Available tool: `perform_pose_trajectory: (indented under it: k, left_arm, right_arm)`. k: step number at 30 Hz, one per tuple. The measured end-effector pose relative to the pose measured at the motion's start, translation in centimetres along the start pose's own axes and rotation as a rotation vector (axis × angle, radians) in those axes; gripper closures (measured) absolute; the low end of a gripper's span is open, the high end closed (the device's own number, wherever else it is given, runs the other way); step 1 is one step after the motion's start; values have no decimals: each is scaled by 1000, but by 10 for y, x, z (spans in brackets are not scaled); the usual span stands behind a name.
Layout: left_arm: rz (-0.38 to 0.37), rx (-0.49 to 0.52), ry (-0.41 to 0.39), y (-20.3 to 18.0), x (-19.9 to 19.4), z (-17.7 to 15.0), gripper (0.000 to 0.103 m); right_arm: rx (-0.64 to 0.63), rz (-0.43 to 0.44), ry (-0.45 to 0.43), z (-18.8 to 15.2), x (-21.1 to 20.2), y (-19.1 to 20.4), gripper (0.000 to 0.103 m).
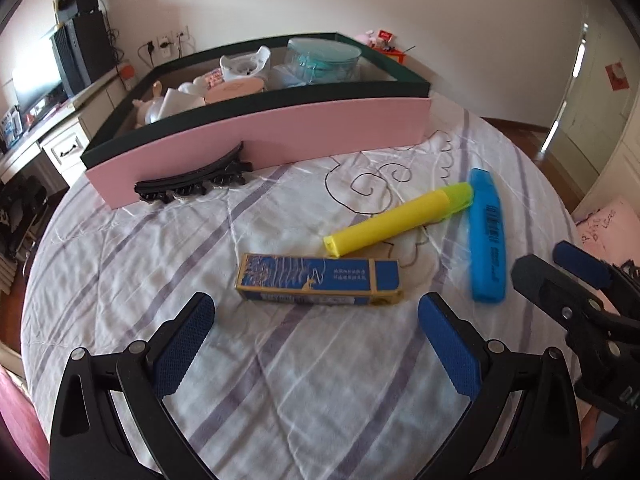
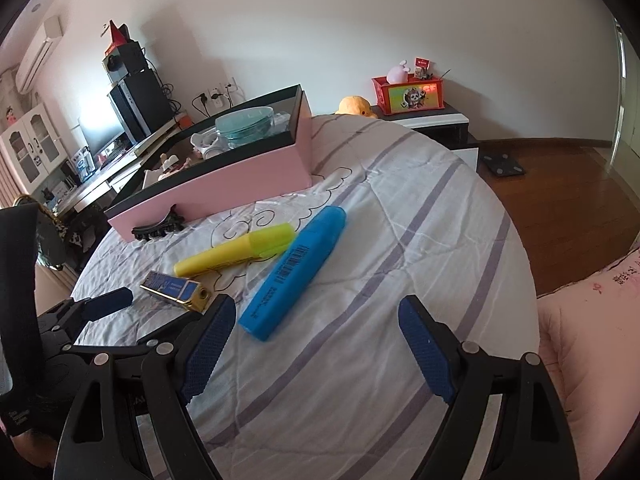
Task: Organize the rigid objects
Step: 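Grasp the blue-and-gold pen box with the left tool while the right tool reaches the blue highlighter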
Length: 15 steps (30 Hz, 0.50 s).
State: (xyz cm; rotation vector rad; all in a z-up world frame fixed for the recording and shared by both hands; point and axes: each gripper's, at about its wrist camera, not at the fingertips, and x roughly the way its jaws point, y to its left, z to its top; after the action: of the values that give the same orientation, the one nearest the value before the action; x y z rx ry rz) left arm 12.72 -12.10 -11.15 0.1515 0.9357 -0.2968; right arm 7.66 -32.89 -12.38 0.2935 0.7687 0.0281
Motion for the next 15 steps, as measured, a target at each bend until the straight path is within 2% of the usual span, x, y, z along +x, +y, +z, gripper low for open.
perform_pose_trajectory:
  k: [3,7,9,10,15]
  left_arm:
    - [-15,-49,20,7,10,6,0]
    - [10,-36,14,5,13,6,0]
    - [-3,-32,0,6,12,7,7]
    - [-4,-31,-10,6,11,7,19]
    - [-12,-42,-30,16,1,2,20]
  right_arm:
    - [-7,-6,12,2,6,0,18]
    - [-14,-6,23,5,10,1,18]
    - [-17,-13,24,6,11,3,18]
    - [-17,-15,25,6,11,3,18]
    - [-31,-51,45,7,15,10,18]
